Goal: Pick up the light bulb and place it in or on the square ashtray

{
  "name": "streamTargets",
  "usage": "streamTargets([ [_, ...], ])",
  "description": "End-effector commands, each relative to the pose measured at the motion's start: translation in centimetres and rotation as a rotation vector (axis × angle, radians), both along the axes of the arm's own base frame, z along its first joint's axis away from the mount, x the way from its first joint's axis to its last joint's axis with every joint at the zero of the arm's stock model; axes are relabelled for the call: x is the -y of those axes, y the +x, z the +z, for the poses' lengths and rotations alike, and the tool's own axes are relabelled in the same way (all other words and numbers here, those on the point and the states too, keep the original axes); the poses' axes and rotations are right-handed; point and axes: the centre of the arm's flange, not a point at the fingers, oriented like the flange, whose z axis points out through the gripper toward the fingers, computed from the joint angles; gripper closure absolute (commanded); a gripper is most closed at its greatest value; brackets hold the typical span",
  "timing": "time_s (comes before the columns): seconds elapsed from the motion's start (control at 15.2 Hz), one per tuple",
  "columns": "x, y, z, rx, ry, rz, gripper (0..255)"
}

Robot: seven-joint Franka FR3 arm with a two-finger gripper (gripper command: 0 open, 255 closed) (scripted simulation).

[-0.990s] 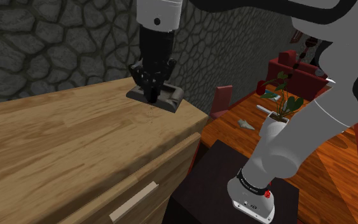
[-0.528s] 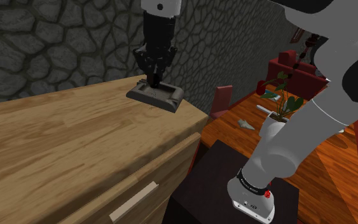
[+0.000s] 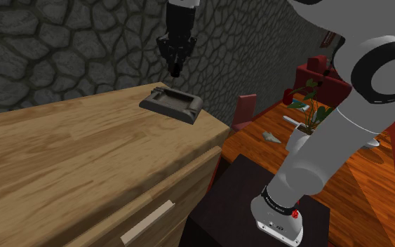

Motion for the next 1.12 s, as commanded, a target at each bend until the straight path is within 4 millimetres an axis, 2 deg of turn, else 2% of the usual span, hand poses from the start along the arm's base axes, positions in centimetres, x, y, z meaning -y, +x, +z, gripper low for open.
streamTargets([
  [0.0,2.0,1.6,0.5,0.0,-0.001,0.001,255],
  [0.73,13.5,10.4,2.7,0.0,-0.001,0.001,255],
  [1.06,13.5,10.4,0.1,0.0,-0.001,0.001,255],
])
